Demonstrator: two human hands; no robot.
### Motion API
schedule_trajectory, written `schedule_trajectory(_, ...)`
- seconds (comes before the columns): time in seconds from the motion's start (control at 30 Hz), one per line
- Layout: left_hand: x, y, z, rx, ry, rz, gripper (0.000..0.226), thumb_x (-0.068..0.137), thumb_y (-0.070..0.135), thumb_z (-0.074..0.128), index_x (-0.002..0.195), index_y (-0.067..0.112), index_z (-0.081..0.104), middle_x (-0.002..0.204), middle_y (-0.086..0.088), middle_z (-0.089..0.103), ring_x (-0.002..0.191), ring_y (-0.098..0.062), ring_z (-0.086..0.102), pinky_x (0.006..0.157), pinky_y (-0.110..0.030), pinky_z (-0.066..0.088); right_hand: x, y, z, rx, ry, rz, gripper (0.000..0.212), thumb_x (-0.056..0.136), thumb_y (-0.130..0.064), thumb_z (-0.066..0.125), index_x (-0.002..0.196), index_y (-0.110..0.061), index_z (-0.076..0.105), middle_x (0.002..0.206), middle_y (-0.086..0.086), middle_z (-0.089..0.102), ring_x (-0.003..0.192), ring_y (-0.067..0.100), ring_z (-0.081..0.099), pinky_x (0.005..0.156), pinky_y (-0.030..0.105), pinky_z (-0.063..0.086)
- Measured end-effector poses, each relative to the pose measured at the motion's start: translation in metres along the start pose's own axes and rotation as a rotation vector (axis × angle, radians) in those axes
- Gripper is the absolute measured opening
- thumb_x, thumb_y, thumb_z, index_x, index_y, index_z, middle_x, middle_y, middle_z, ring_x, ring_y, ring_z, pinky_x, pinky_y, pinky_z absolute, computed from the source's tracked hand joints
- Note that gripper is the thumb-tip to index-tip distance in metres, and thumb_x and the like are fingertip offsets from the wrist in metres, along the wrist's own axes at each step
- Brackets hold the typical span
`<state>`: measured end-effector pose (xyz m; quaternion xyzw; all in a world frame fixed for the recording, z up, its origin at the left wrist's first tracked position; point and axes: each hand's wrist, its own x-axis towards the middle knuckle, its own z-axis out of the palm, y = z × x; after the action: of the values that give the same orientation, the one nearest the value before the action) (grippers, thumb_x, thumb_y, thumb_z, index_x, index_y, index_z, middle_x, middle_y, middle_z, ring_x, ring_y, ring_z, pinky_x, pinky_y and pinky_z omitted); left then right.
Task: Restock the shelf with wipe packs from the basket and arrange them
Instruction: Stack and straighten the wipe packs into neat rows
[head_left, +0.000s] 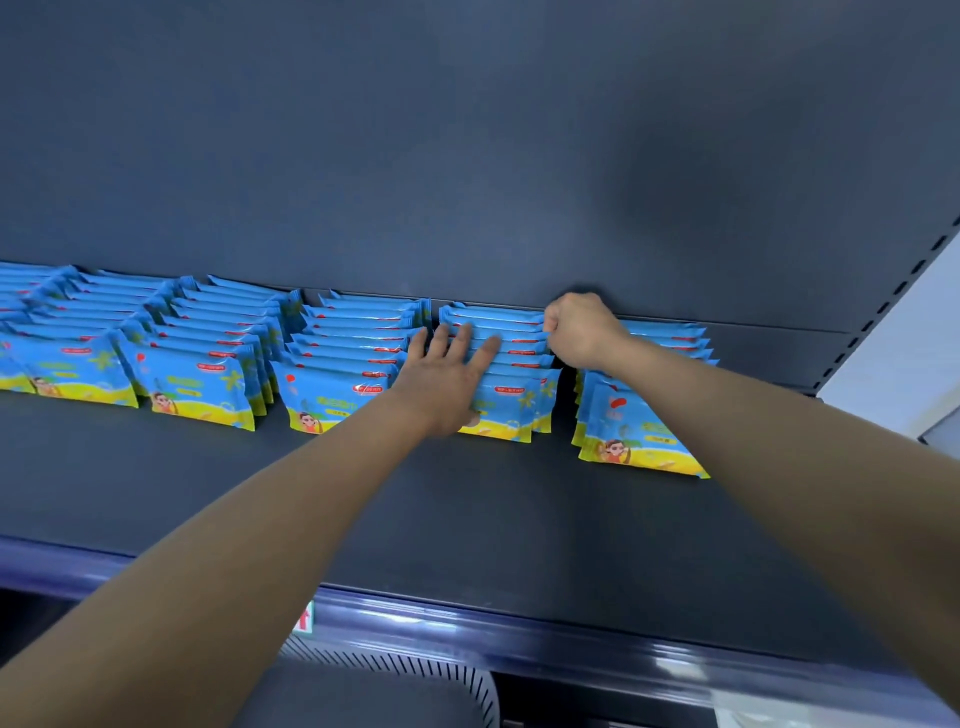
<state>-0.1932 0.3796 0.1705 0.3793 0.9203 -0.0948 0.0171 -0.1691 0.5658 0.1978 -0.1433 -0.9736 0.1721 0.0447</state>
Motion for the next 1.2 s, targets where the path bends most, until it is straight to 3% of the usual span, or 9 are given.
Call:
schedule_trajectory(0.1,0.001,0.001,-0.001,0.0,0.002,-0.002,0.098,0.086,0.045,0.057,0.147,0.02,-0.015,0.157,-0.012,-0.007,0.144,-0.034,-0.005,0.116,-0.051,-0.003,0.003,0.005,-0.001,0.009,-0.023,-0.015,0.021,0.08,0.007,0.046,0.089,0.007,0.065,0.1,0.02,0.067,0.096,0.034,0.061,0.078,0.036,0.053)
schedule_trajectory(0.27,0.001,0.002,0.0,-0.017,-0.002,-0.007,0.1,0.086,0.042,0.059,0.147,0.017,-0.015,0.157,-0.012,-0.008,0.144,-0.034,-0.006,0.117,-0.049,-0.001,0.002,0.011,-0.004,0.119,-0.04,-0.008,0.008,0.082,-0.002,0.061,0.085,-0.007,0.067,0.089,0.007,0.064,0.078,0.018,0.055,0.067,0.022,0.038)
schedule_trajectory(0.4,0.001,0.002,0.0,-0.011,0.004,-0.011,0.099,0.086,0.04,0.059,0.147,0.017,-0.015,0.157,-0.013,-0.008,0.144,-0.034,-0.006,0.116,-0.05,-0.002,0.001,0.012,-0.006,0.214,-0.029,-0.006,0.012,0.082,0.0,0.06,0.084,-0.01,0.067,0.088,0.005,0.064,0.081,0.016,0.057,0.07,0.022,0.041)
schedule_trajectory(0.53,0.001,0.002,0.0,0.012,0.005,-0.01,0.098,0.086,0.04,0.059,0.147,0.017,-0.014,0.157,-0.013,-0.007,0.144,-0.035,-0.004,0.116,-0.05,-0.002,0.001,0.011,-0.007,0.252,-0.014,0.0,0.011,0.083,-0.002,0.063,0.088,-0.002,0.073,0.094,0.008,0.071,0.084,0.014,0.062,0.074,0.021,0.045)
schedule_trajectory(0.63,0.001,0.003,-0.001,0.009,0.001,-0.015,0.098,0.087,0.041,0.059,0.147,0.017,-0.014,0.156,-0.014,-0.009,0.144,-0.035,-0.005,0.116,-0.05,-0.002,0.001,0.008,-0.006,0.216,0.024,0.002,0.013,0.082,0.003,0.059,0.088,0.009,0.07,0.101,0.022,0.07,0.095,0.028,0.067,0.078,0.032,0.055)
schedule_trajectory(0.77,0.0,0.003,-0.001,-0.014,0.0,-0.01,0.098,0.087,0.044,0.058,0.147,0.019,-0.016,0.156,-0.014,-0.011,0.144,-0.035,-0.006,0.117,-0.049,0.001,-0.003,0.003,-0.008,0.159,0.009,0.013,0.018,0.082,0.006,0.052,0.09,0.013,0.066,0.103,0.028,0.066,0.099,0.035,0.064,0.082,0.044,0.055)
schedule_trajectory(0.93,0.001,0.004,-0.003,-0.004,-0.017,-0.006,0.099,0.086,0.045,0.059,0.147,0.019,-0.013,0.156,-0.013,-0.009,0.144,-0.035,-0.005,0.116,-0.05,0.01,-0.016,-0.004,-0.026,0.105,0.059,-0.037,0.021,0.082,0.004,0.049,0.089,0.003,0.069,0.098,0.017,0.07,0.095,0.029,0.064,0.083,0.035,0.054)
schedule_trajectory(1.07,0.002,0.004,-0.006,0.019,-0.018,-0.015,0.1,0.085,0.048,0.059,0.148,0.017,-0.012,0.156,-0.014,-0.007,0.143,-0.036,-0.002,0.114,-0.053,0.015,-0.031,-0.013,-0.035,-0.006,-0.224,0.052,0.016,0.079,-0.003,0.06,0.092,-0.001,0.069,0.082,0.012,0.069,0.067,0.021,0.063,0.067,0.029,0.055)
schedule_trajectory(1.2,0.003,0.01,-0.005,0.089,0.032,-0.023,0.1,0.082,0.059,0.054,0.148,0.014,-0.006,0.155,-0.019,0.001,0.141,-0.041,0.006,0.114,-0.054,0.011,-0.041,-0.018,-0.031,0.025,-0.221,0.053,0.018,0.08,0.001,0.06,0.097,0.002,0.068,0.082,0.012,0.067,0.065,0.018,0.061,0.065,0.028,0.055)
